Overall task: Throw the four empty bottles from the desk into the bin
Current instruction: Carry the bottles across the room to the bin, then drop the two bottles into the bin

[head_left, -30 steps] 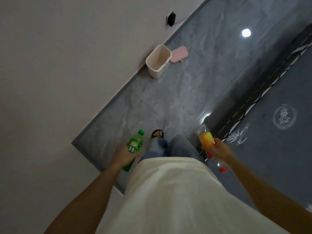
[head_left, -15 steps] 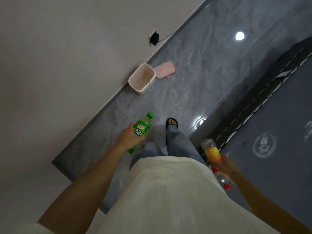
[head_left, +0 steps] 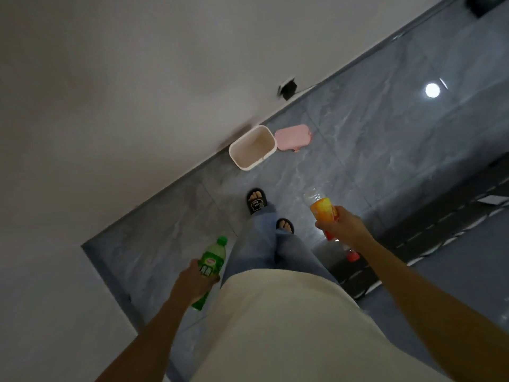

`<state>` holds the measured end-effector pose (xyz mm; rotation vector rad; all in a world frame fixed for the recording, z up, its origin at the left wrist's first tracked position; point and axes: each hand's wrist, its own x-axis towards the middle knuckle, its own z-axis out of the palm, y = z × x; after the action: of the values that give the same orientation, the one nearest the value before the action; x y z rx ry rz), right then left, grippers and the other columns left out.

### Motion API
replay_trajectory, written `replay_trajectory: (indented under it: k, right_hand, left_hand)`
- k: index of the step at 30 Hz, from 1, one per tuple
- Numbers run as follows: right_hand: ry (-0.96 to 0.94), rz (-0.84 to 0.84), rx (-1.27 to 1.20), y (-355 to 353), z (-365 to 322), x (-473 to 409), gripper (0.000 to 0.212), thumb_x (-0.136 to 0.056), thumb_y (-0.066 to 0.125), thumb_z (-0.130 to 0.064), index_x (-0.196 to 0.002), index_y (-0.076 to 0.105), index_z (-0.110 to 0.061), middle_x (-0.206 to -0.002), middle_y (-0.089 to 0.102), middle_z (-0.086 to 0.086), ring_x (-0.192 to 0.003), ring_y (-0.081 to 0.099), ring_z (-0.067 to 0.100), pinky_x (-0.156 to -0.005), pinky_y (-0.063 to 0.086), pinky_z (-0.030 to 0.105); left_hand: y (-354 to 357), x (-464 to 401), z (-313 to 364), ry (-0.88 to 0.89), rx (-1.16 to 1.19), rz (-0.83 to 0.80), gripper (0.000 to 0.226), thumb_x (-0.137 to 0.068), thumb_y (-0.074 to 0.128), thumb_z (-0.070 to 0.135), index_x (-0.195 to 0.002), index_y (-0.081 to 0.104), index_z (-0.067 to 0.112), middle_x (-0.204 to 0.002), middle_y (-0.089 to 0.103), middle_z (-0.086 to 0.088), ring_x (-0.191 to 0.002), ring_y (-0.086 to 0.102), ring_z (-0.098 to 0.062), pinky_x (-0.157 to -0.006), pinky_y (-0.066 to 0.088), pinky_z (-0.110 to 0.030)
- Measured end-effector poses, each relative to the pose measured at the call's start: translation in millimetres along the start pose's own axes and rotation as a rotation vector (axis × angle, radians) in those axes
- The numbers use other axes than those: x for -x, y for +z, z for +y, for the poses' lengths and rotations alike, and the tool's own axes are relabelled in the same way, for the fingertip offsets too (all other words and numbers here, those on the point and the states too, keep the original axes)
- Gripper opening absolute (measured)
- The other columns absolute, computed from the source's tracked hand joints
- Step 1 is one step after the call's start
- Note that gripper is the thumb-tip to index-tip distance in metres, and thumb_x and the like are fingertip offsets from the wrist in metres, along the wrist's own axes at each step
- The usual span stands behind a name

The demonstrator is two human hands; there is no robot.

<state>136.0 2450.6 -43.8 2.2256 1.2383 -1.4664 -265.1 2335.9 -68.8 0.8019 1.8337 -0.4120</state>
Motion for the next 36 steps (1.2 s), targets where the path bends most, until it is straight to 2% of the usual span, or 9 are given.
replay_trajectory:
  k: [7, 10, 12, 14, 17, 20, 25, 32, 36]
  right_hand:
    - [-0.063, -0.082, 0.095, -17, -67, -64, 0.060, -0.085, 0.071, -0.048, -0.130, 0.053, -0.013, -0.103, 0.070, 0.008, -0.097, 0.069, 0.024, -0.094, 0.051, 0.042]
    - [-0.089, -0.070, 0.007, -20, -80, -91, 0.053, -0.081, 0.071, -0.047, -0.124, 0.056, -0.019, -0.085, 0.071, -0.003, -0.071, 0.069, 0.013, -0.066, 0.054, 0.029]
    - [-0.104, -0.067, -0.006, -22, -91, -112, 0.055, -0.077, 0.069, -0.050, -0.123, 0.054, -0.023, -0.085, 0.072, -0.005, -0.068, 0.070, 0.013, -0.057, 0.052, 0.025]
    - [-0.147, -0.064, 0.078, -20, -103, -143, 0.065, -0.075, 0.070, -0.054, -0.128, 0.048, -0.024, -0.096, 0.070, -0.003, -0.081, 0.070, 0.018, -0.068, 0.055, 0.031]
    - [-0.251, -0.043, 0.220, -4, -123, -212, 0.067, -0.078, 0.074, -0.049, -0.129, 0.045, -0.017, -0.114, 0.066, 0.007, -0.101, 0.067, 0.027, -0.087, 0.053, 0.040]
    - [-0.381, -0.026, 0.353, 23, -141, -291, 0.059, -0.078, 0.072, -0.042, -0.125, 0.048, -0.018, -0.116, 0.063, 0.006, -0.101, 0.066, 0.026, -0.081, 0.048, 0.035]
    - [-0.635, 0.093, 0.599, 80, -164, -420, 0.054, -0.083, 0.068, -0.032, -0.131, 0.050, -0.016, -0.131, 0.054, 0.009, -0.108, 0.062, 0.031, -0.089, 0.056, 0.047]
    - [-0.805, 0.061, 0.898, 170, -182, -547, 0.055, -0.085, 0.068, -0.025, -0.137, 0.049, -0.018, -0.133, 0.057, 0.006, -0.122, 0.056, 0.032, -0.105, 0.046, 0.048]
    - [-0.840, 0.048, 1.038, 198, -181, -594, 0.059, -0.090, 0.064, -0.036, -0.145, 0.046, -0.024, -0.148, 0.043, 0.010, -0.136, 0.042, 0.036, -0.111, 0.037, 0.051]
  left_hand:
    - [-28, -49, 49, 0.027, 0.106, -0.029, 0.075, -0.080, 0.083, 0.039, -0.136, 0.043, 0.010, -0.120, 0.063, -0.012, -0.101, 0.063, -0.028, -0.087, 0.054, -0.037]
    - [-37, -80, 87, 0.072, 0.170, -0.006, 0.074, -0.079, 0.082, 0.042, -0.136, 0.044, 0.014, -0.118, 0.063, -0.008, -0.098, 0.062, -0.023, -0.084, 0.052, -0.033]
    - [-40, -102, 116, 0.096, 0.224, 0.017, 0.071, -0.078, 0.082, 0.045, -0.134, 0.046, 0.018, -0.109, 0.063, 0.000, -0.090, 0.063, -0.016, -0.074, 0.051, -0.028]
    - [-40, -128, 144, 0.106, 0.259, 0.050, 0.064, -0.076, 0.082, 0.046, -0.125, 0.049, 0.023, -0.094, 0.060, 0.009, -0.079, 0.060, -0.007, -0.060, 0.045, -0.023]
    - [-32, -183, 180, 0.105, 0.339, 0.106, 0.055, -0.068, 0.080, 0.049, -0.112, 0.051, 0.030, -0.091, 0.064, 0.007, -0.077, 0.064, -0.008, -0.058, 0.047, -0.025]
    - [-17, -253, 202, 0.114, 0.425, 0.166, 0.054, -0.067, 0.080, 0.049, -0.110, 0.055, 0.030, -0.094, 0.068, 0.006, -0.081, 0.069, -0.013, -0.061, 0.049, -0.026]
    - [16, -371, 221, 0.120, 0.567, 0.284, 0.056, -0.069, 0.080, 0.048, -0.115, 0.056, 0.027, -0.099, 0.070, 0.004, -0.085, 0.071, -0.014, -0.067, 0.053, -0.028]
    - [41, -482, 231, 0.256, 0.585, 0.428, 0.059, -0.072, 0.080, 0.055, -0.119, 0.055, 0.030, -0.098, 0.067, 0.015, -0.082, 0.066, 0.006, -0.060, 0.046, -0.014]
    - [49, -513, 230, 0.339, 0.567, 0.446, 0.064, -0.070, 0.079, 0.064, -0.121, 0.054, 0.033, -0.098, 0.067, 0.022, -0.085, 0.063, 0.016, -0.056, 0.047, -0.005]
